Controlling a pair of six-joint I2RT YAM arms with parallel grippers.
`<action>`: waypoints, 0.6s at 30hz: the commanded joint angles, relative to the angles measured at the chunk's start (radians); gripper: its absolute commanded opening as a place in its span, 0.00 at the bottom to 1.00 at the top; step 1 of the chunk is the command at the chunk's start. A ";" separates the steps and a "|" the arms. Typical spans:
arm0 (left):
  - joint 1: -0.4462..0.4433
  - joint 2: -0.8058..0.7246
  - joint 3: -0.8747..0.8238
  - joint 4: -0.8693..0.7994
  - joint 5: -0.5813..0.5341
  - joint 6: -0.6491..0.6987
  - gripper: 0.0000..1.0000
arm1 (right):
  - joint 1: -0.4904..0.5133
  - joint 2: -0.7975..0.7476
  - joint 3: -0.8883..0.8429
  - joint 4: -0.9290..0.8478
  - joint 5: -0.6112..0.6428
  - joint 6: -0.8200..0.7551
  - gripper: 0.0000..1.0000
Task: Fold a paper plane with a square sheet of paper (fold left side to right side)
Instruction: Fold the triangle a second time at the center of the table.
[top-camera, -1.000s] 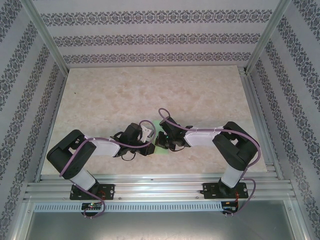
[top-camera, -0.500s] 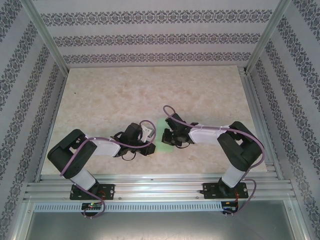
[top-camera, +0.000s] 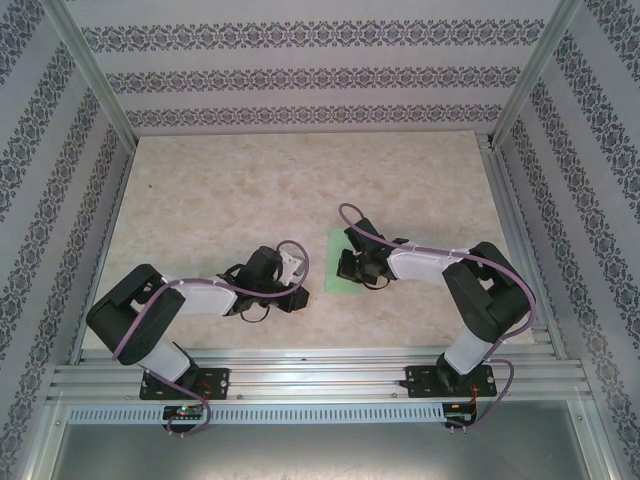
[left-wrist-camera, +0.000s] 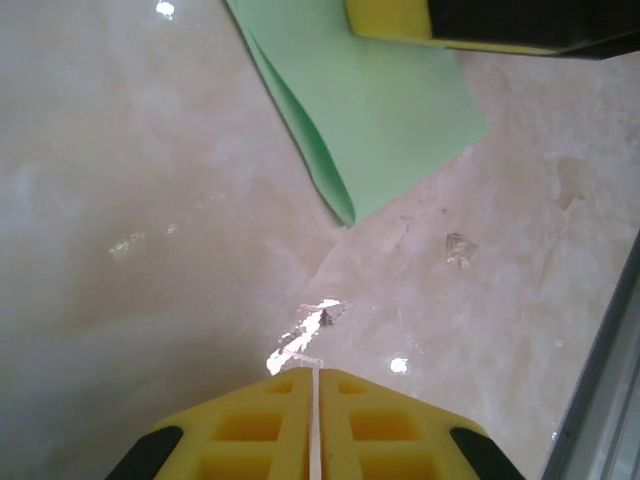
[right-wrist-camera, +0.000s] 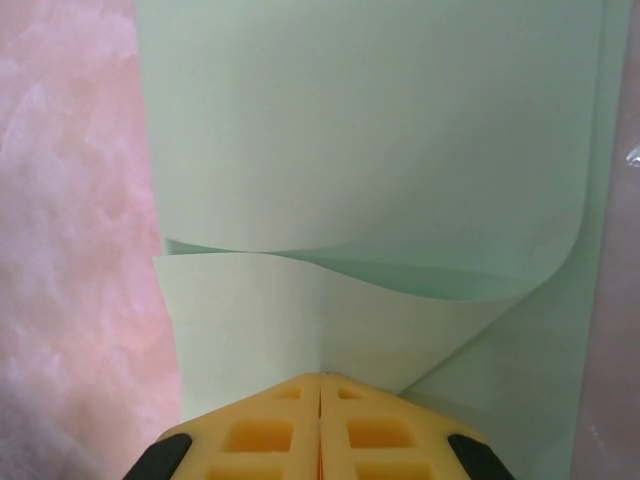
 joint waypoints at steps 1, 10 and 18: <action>-0.003 -0.061 0.063 -0.040 0.056 -0.025 0.09 | 0.020 0.009 -0.022 -0.015 0.003 -0.008 0.08; -0.034 0.174 0.208 0.090 0.182 -0.106 0.06 | 0.024 0.005 -0.041 0.004 -0.007 0.011 0.08; -0.035 0.294 0.271 0.077 0.102 -0.110 0.05 | 0.025 0.009 -0.039 0.004 -0.013 0.012 0.08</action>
